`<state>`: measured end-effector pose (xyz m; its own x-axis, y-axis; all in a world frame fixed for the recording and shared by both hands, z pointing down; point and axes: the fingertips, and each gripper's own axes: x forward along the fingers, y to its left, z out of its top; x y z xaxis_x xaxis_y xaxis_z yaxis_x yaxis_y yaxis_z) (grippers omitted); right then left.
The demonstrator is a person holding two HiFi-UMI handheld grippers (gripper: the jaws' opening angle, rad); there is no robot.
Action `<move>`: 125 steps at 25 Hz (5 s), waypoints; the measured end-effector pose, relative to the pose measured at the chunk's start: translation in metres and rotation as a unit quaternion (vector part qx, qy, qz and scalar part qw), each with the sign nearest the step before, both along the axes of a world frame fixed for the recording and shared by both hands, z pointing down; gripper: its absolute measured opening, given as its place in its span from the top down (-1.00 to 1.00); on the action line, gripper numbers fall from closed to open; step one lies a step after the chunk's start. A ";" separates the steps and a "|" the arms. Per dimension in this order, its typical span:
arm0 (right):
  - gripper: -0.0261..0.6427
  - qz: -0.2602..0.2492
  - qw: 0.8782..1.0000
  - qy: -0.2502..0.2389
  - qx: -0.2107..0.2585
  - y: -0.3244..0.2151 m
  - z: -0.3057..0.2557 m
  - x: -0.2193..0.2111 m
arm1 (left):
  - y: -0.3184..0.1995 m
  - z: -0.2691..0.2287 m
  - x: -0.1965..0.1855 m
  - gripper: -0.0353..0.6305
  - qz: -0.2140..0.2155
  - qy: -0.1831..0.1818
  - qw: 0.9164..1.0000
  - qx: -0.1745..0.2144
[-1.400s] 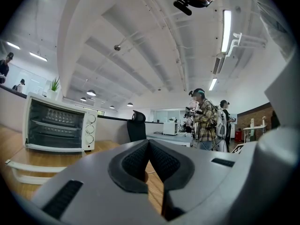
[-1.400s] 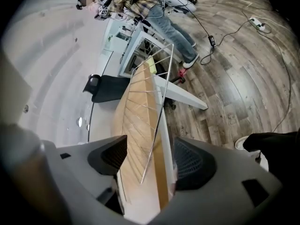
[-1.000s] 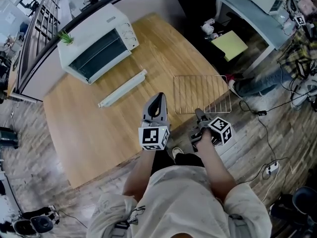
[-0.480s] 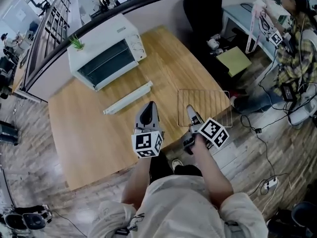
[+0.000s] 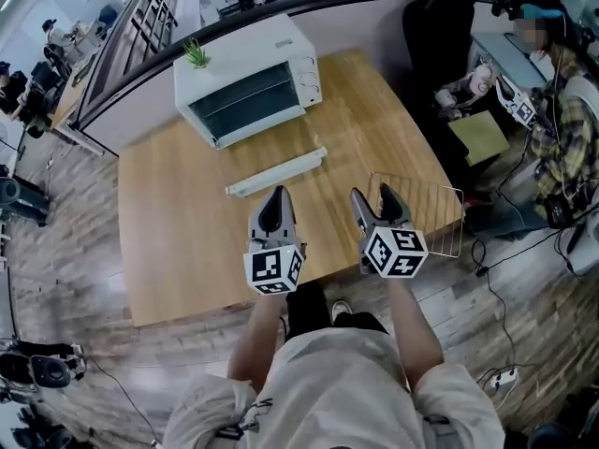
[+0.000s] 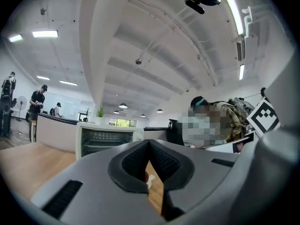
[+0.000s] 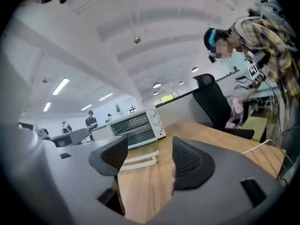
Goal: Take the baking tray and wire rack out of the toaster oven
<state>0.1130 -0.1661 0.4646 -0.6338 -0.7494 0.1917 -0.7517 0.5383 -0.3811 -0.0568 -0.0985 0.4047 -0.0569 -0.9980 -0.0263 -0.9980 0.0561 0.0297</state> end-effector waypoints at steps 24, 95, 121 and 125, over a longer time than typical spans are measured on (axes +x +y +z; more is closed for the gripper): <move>0.02 -0.151 0.986 0.051 0.044 0.006 0.003 -0.141 | 0.089 -0.001 -0.123 0.85 -0.165 -0.015 0.986 -0.002; 0.03 -0.036 0.894 -0.347 -0.283 -0.244 0.055 -0.396 | -0.079 0.092 -0.320 0.85 -0.108 0.042 0.990 -0.076; 0.60 -0.001 0.844 -0.401 -0.356 -0.222 0.067 -0.382 | -0.079 0.076 -0.310 0.85 -0.103 0.035 0.992 -0.069; 0.61 0.002 0.837 -0.407 -0.366 -0.208 0.068 -0.371 | -0.074 0.066 -0.304 0.85 -0.102 0.029 0.992 -0.063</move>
<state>-0.2578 -0.3741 0.5321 -0.7751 -0.6227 0.1068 -0.0848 -0.0650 -0.9943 -0.3606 -0.1726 0.4702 -0.2563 -0.9606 0.1076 -0.9621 0.2643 0.0674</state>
